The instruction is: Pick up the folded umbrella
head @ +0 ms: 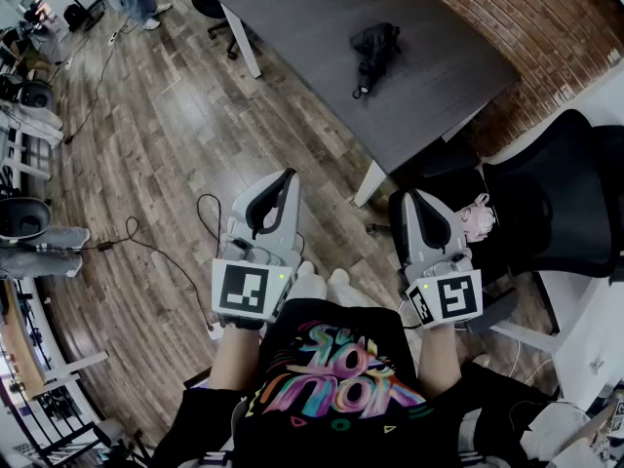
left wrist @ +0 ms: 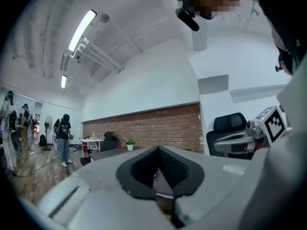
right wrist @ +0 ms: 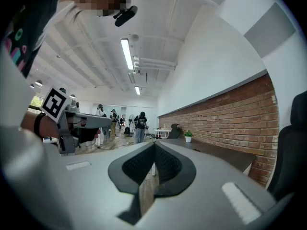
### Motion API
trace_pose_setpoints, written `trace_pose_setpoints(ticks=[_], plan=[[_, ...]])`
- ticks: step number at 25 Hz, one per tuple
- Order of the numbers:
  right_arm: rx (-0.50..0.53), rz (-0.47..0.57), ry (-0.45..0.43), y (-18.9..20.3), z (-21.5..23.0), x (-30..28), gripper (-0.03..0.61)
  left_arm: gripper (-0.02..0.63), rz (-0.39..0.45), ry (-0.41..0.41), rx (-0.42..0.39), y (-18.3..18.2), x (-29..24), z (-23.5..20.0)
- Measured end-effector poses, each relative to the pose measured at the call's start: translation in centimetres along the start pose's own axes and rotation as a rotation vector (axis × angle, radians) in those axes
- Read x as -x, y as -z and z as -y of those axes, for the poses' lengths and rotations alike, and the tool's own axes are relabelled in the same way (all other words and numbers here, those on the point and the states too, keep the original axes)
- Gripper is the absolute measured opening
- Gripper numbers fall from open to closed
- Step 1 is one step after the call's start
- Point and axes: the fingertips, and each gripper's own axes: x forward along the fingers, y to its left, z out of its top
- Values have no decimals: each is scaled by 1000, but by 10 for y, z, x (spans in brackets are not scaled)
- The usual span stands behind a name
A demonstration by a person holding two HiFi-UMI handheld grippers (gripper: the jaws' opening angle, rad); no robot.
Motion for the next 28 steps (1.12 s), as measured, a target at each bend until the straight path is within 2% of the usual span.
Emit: trace_pose_setpoints(ticks=[4, 11, 19, 23, 28], plan=[[-8, 11, -6, 0, 2, 6, -2, 2, 6, 1, -40, -3, 1, 4], [-19, -11, -46, 10, 0, -3, -2, 1, -10, -45, -19, 5, 4, -5], [-21, -46, -91, 22, -14, -50, -2, 2, -23, -65, 1, 18, -17, -48], [-11, -61, -78, 24, -12, -84, -2, 0, -10, -47, 39, 17, -44, -74], [-20, -73, -48, 18, 1, -142, -2, 2, -35, -21, 43, 13, -91, -118]])
